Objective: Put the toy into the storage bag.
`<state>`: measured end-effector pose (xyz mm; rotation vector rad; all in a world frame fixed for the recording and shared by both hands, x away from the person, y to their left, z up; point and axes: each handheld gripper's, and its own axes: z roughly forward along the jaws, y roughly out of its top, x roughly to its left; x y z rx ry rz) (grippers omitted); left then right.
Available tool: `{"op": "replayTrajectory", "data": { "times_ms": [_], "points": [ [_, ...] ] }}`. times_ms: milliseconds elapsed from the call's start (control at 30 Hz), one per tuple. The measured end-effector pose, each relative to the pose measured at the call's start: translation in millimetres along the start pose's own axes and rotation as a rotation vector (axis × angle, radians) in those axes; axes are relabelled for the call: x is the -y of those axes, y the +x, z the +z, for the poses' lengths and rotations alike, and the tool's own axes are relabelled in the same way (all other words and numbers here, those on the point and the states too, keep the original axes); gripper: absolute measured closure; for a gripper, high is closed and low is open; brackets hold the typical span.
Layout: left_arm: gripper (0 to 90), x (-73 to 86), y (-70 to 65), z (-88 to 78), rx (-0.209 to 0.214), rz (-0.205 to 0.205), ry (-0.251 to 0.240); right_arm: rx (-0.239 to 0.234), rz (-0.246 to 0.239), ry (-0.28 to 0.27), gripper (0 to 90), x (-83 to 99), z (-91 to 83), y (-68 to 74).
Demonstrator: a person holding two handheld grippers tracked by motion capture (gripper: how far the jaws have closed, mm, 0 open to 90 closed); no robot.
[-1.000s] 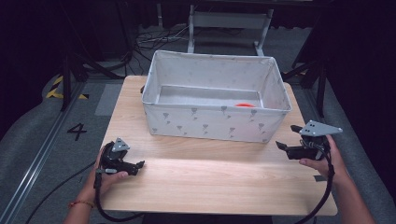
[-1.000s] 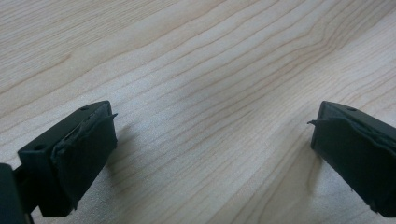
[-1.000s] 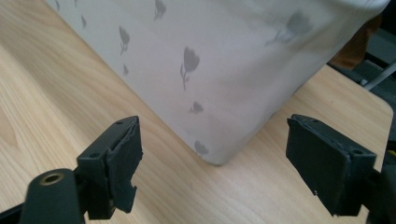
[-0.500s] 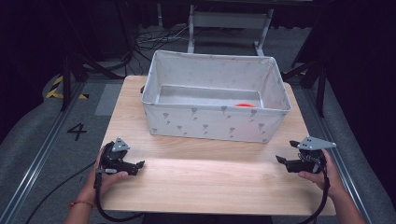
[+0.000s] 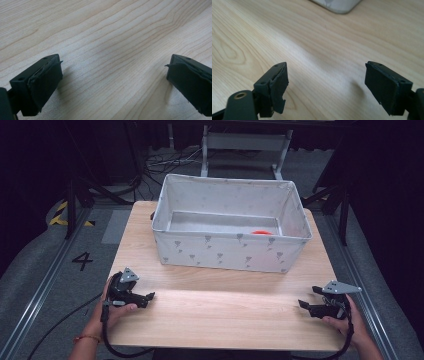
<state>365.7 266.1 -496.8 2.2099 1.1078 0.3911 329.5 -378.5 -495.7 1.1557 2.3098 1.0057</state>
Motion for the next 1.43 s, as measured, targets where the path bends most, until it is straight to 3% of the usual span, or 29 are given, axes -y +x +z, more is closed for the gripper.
{"op": "replayTrajectory", "data": {
  "times_ms": [167, 1433],
  "points": [
    [0.5, 0.1, -0.2, 0.0, -0.002, -0.003, 0.000, -0.010, 0.025, 0.002, 19.4, 7.2, 0.4, -1.7],
    [0.5, 1.3, -0.5, -1.1, -0.007, -0.006, -0.001, 0.000, 0.033, 0.005, 17.9, 6.9, 1.2, -0.4]
  ]
}}
